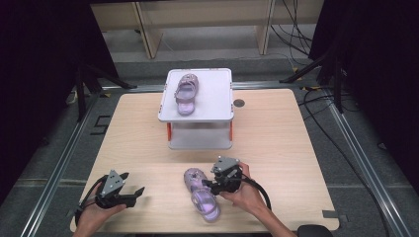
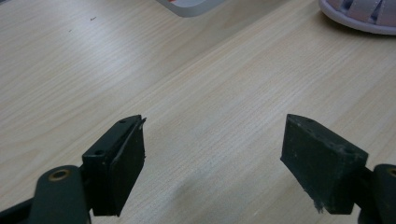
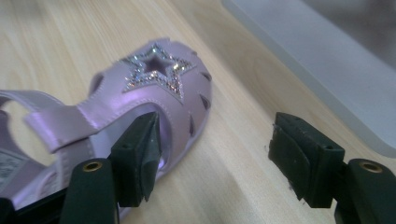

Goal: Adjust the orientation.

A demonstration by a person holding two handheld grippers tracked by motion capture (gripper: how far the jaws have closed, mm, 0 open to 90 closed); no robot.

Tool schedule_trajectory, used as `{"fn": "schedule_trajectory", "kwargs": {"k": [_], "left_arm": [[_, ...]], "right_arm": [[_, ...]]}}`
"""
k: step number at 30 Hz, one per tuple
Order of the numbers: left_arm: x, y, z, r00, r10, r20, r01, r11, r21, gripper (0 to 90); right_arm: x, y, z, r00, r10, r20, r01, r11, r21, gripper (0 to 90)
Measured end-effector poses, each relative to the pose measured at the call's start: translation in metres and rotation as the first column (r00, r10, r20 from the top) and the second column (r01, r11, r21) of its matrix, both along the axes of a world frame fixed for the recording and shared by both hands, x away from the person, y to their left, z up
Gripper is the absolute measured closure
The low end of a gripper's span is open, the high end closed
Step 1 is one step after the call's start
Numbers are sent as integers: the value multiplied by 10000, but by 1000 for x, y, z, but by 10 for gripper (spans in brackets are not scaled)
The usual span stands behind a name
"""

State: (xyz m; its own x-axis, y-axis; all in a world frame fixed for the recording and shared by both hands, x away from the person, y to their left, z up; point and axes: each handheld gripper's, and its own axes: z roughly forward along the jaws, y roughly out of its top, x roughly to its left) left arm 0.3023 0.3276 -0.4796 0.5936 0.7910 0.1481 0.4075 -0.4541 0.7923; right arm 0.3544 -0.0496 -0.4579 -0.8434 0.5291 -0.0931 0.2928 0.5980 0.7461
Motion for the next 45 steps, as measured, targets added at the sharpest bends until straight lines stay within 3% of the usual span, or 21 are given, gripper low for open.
{"fn": "schedule_trajectory", "kwargs": {"k": [2, 5, 7, 8, 10, 11, 12, 13, 18, 21, 22, 24, 25, 29, 31, 34, 35, 45], "left_arm": [[1, 1, 1, 9998, -124, 124, 123, 9999, 115, 211], [0, -1, 0, 9999, -19, 136, 22, 9998, -205, 211], [1, 1, 1, 9999, -56, 147, 54, 9999, 128, 211], [1, 1, 1, 9999, -17, 168, 16, 9999, 99, 211], [0, 1, 1, 9999, -9, 158, 8, 10000, 99, 211], [0, 0, 0, 9999, 28, 142, -26, 9999, -130, 211], [0, 0, 0, 9999, 28, 142, -26, 9999, -130, 211], [1, 1, 1, 9997, -127, 199, 124, 9998, 171, 211], [1, 0, 0, 9999, -15, 159, 14, 10000, 41, 211], [1, 1, 1, 9999, 25, 161, -27, 9999, 101, 211], [0, 0, 0, 9999, 67, 116, -66, 9999, -123, 211], [2, 1, 1, 9999, -96, 31, 95, 9998, 182, 211], [2, 0, 0, 10000, -52, 77, 52, 10000, 2, 211], [3, 0, 0, 9999, -97, 38, 97, 9999, 37, 211], [2, -1, -1, 10000, 14, 67, -13, 9998, -177, 211], [2, -1, -1, 10000, 18, 66, -17, 9999, -150, 211], [3, 1, 0, 10000, -45, 54, 44, 9998, 174, 211], [2, 1, 0, 10000, -43, 53, 42, 9999, 130, 212]], "right_arm": [[-5, -4, 7, 10000, -94, 1, 94, 9998, 166, 343], [-11, -8, 13, 9999, -9, 145, 4, 9994, 358, 353], [-23, -13, 23, 9996, 235, 132, -241, 9984, 504, 369], [-26, -14, 25, 9995, 279, 124, -286, 9979, 580, 378], [-30, -15, 27, 9992, 390, 119, -396, 9976, 560, 395], [-36, -15, 30, 9983, 568, -121, -562, 9973, 471, 419], [-38, -16, 31, 9976, 670, -157, -661, 9967, 475, 435], [-40, -15, 32, 9968, 765, -244, -753, 9961, 460, 443], [-46, -7, 36, 9919, 1223, -351, -1222, 9925, 30, 458], [-47, -3, 35, 9904, 1341, -349, -1345, 9909, -90, 460], [-47, 0, 33, 9902, 1362, -308, -1369, 9903, -232, 465], [-45, 3, 30, 9887, 1464, -307, -1475, 9884, -365, 474], [-45, 4, 30, 9879, 1509, -367, -1523, 9875, -398, 478], [-42, 9, 27, 9862, 1582, -478, -1604, 9859, -469, 491], [-41, 11, 27, 9853, 1624, -538, -1653, 9848, -541, 495], [-39, 16, 27, 9818, 1828, -516, -1862, 9799, -711, 511], [-39, 18, 26, 9810, 1870, -518, -1906, 9786, -777, 511], [-35, 31, 23, 9760, 2060, -710, -2128, 9712, -1072, 524]]}}
